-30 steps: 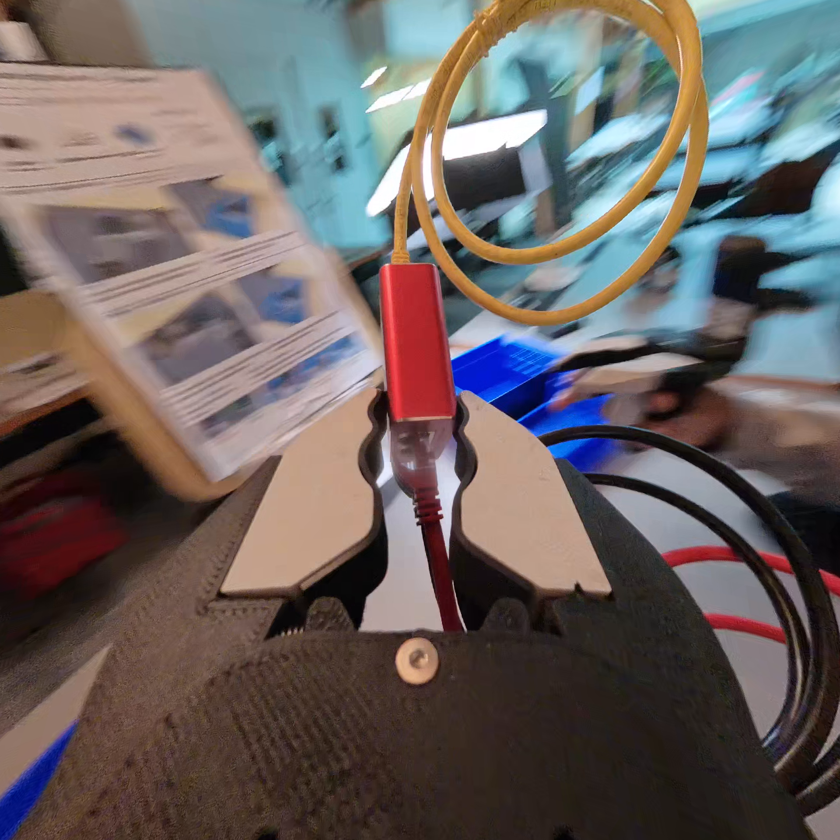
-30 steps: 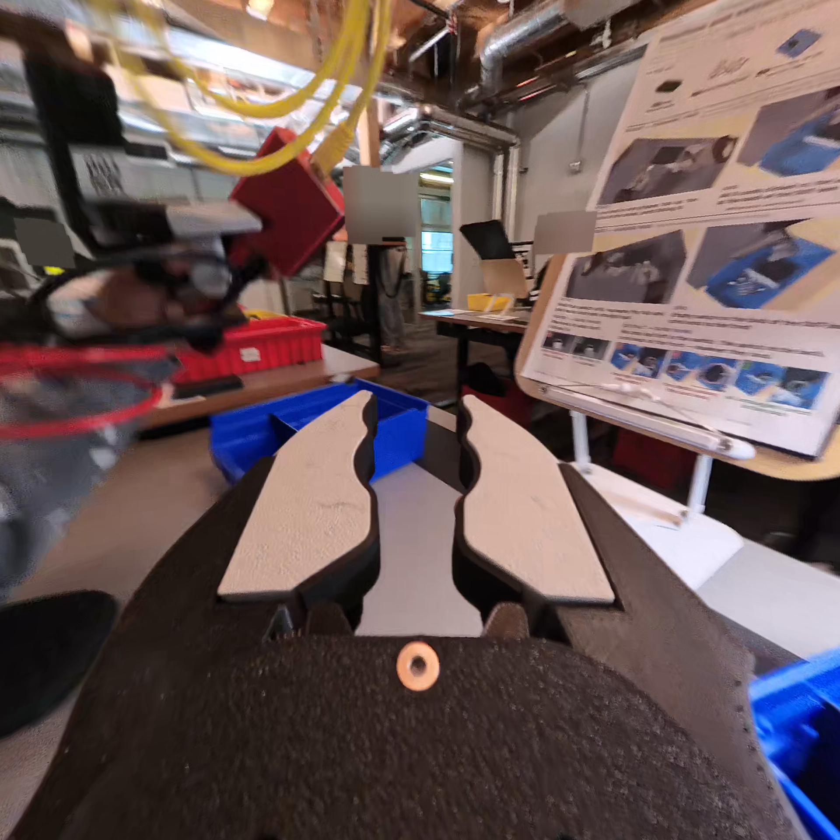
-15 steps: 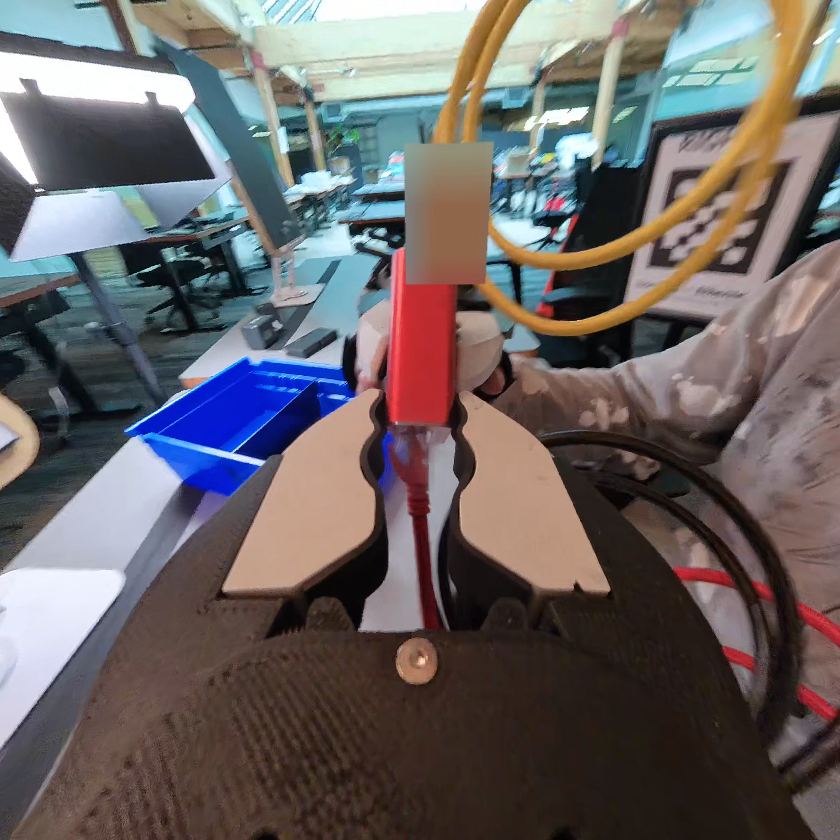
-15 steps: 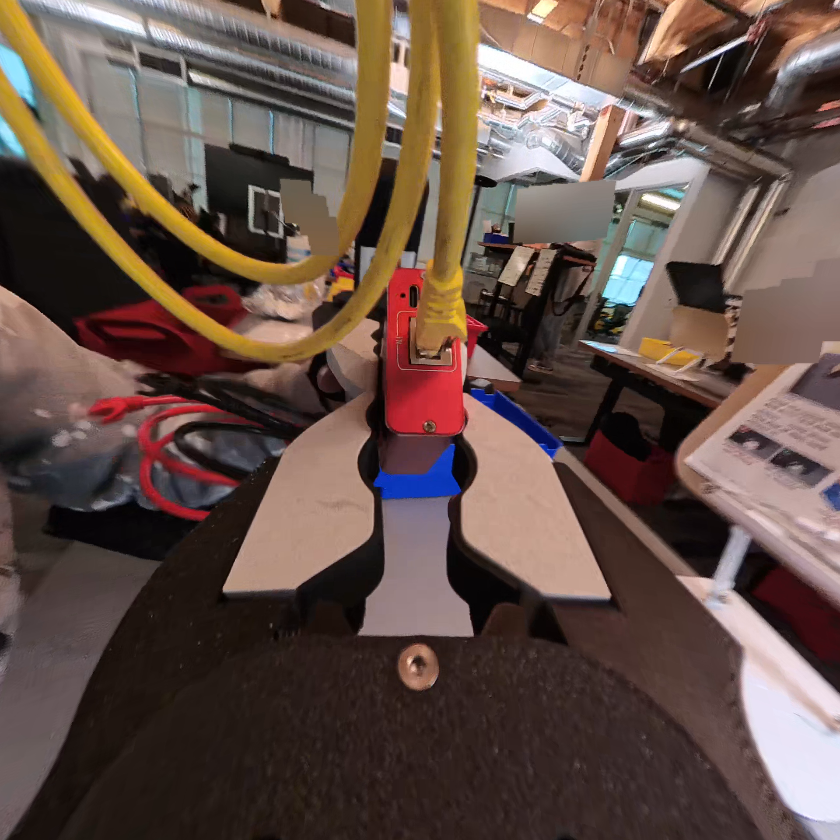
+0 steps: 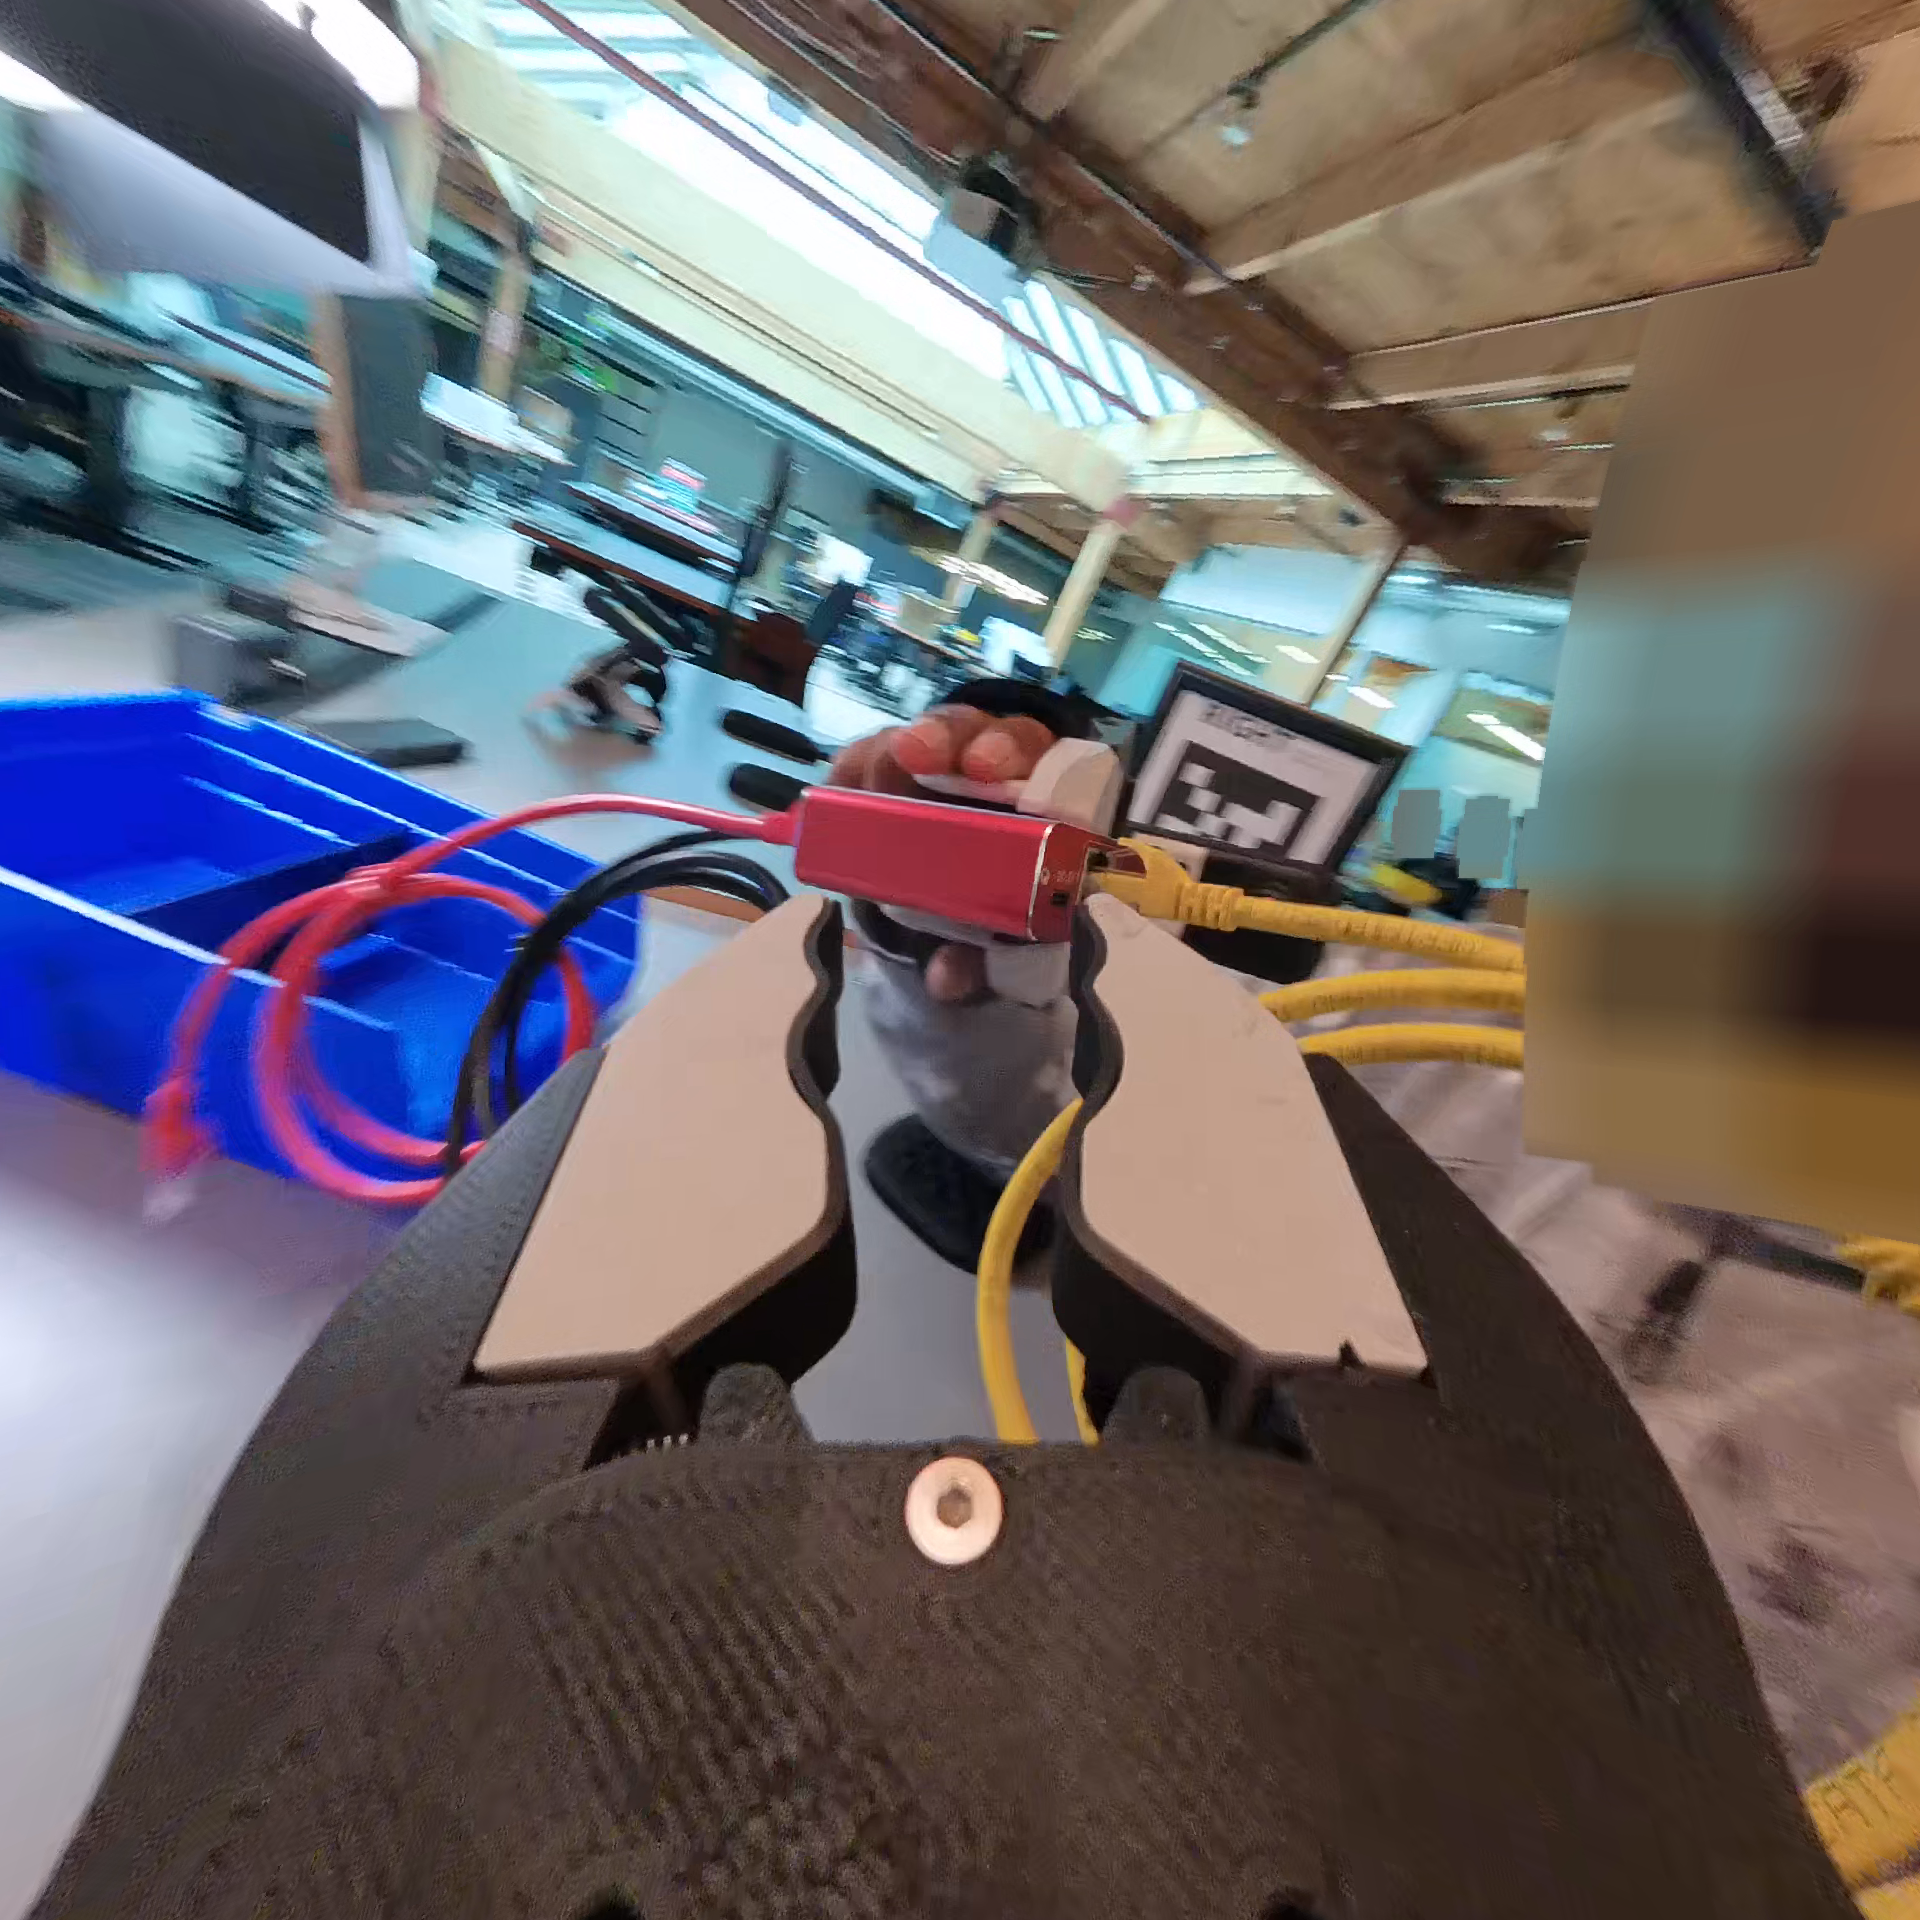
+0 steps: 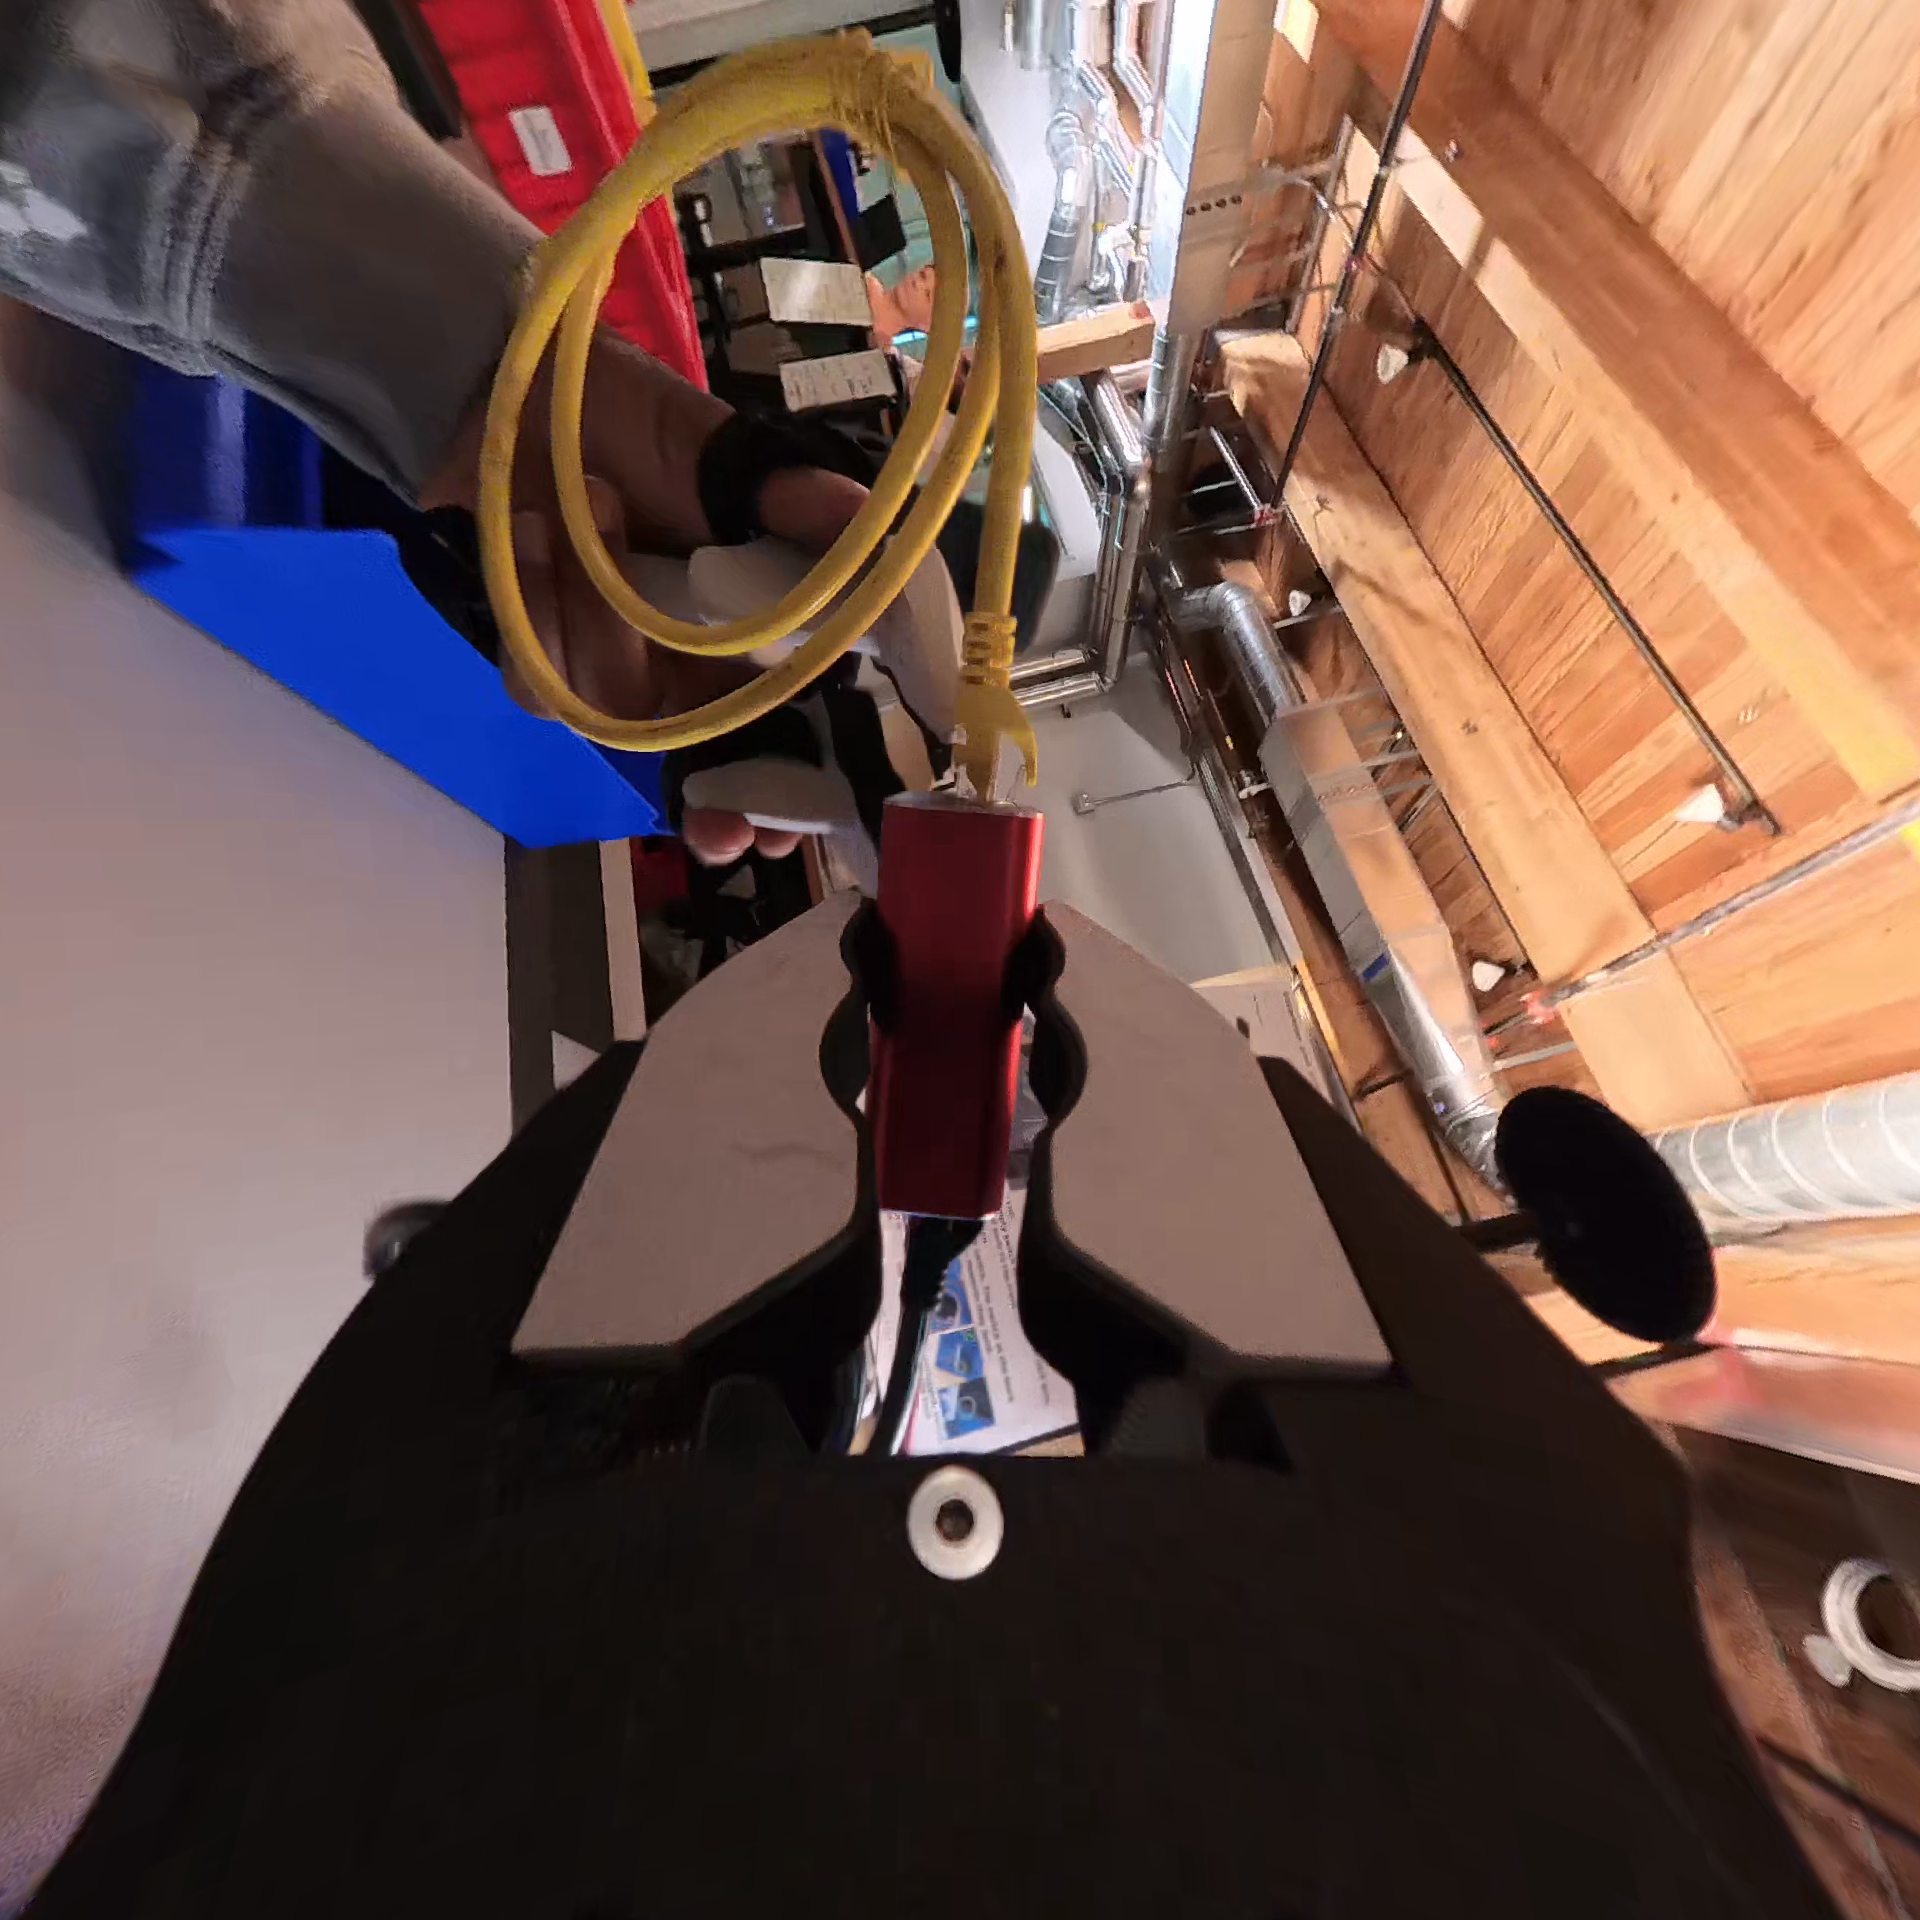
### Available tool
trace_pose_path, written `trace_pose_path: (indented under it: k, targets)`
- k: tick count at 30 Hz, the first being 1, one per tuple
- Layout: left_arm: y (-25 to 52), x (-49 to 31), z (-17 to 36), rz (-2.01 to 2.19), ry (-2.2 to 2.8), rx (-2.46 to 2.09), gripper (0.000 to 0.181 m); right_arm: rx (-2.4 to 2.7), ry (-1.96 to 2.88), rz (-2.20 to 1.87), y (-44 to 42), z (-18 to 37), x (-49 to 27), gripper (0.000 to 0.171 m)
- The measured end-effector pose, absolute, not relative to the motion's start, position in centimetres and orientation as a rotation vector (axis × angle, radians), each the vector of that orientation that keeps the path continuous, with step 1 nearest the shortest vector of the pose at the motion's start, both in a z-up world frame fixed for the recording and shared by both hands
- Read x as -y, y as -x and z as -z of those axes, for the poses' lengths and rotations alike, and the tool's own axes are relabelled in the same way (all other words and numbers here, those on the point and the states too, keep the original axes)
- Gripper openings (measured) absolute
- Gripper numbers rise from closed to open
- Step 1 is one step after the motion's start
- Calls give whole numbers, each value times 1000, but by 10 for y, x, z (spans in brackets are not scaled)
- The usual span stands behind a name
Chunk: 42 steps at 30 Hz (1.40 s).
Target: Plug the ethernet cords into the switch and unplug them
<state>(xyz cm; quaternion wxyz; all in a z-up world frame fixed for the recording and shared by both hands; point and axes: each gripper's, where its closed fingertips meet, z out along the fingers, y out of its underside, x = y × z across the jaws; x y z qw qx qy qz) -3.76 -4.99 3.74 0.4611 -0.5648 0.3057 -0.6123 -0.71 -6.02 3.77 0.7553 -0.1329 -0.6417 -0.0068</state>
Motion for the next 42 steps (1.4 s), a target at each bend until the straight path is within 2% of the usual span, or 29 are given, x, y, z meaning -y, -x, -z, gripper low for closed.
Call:
trace_pose_path:
  k: [5, 14, 15, 23, 28, 32, 36, 38, 40, 42]
  targets:
    - [22, 60, -32, 1856, 1324, -746, 58, 1480, 228, 47, 9, -27, 73, 26]
    - [8, 47, -8, 2029, 1433, -607, 45, 1628, 117, 171, 7, -7, 79, 26]
    - [7, 48, 0, 2032, 1477, -605, 53, 1650, 69, 211, 8, -1, 79, 27]
    - [-21, 88, 32, 2087, 1593, -591, 49, 1779, -464, 494, 2, 47, 90, 26]
    - [-18, 76, 25, 2050, 1430, -426, 43, 1734, -388, 522, 3, 42, 76, 27]
    - [-6, 59, 20, 1914, 1425, -377, 31, 1639, -92, 484, -3, 22, 54, 32]
    - [30, 37, -4, 1692, 1326, -328, 30, 1510, 472, 145, -22, -17, 13, 33]
    - [39, 30, -21, 1582, 1268, -366, 30, 1525, 807, -261, -19, -17, 13, 34]
    - [42, 27, -41, 1471, 1186, -428, 30, 1504, 1036, -700, -10, -24, 24, 48]
    - [42, 30, -65, 1396, 1074, -476, 30, 1465, 1164, -1076, -3, -35, 35, 46]
